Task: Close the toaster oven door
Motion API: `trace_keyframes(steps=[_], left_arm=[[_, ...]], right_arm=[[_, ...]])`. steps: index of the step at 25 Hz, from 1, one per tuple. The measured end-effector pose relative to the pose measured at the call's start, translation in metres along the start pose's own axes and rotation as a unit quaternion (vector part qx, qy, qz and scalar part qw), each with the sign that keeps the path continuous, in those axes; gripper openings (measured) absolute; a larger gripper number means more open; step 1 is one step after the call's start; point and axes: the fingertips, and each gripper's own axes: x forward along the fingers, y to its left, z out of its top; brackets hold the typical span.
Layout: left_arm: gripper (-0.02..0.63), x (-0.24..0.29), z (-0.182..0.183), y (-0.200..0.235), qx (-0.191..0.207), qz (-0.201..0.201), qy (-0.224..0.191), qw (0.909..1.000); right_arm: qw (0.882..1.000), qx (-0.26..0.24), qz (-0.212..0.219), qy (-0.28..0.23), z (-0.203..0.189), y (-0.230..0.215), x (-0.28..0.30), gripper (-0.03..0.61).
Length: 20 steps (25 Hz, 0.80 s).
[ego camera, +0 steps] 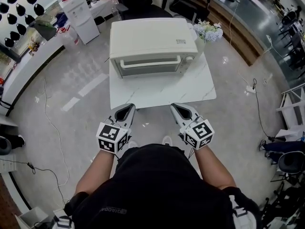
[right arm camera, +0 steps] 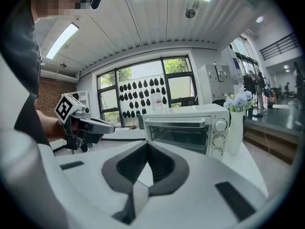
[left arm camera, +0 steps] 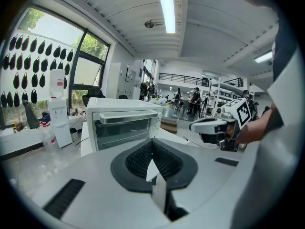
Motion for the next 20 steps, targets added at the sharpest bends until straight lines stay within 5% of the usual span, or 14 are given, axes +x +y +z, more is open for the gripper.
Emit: trace_keyframes(steps=[20], left_arm=[[0.003, 0.0051, 0.0039, -0.0017, 0.005, -0.003, 0.000, 1.0000]], right_arm=[[1.000, 0.001, 0.009, 0.004, -0.0015, 0.0009, 0.0007, 0.002]])
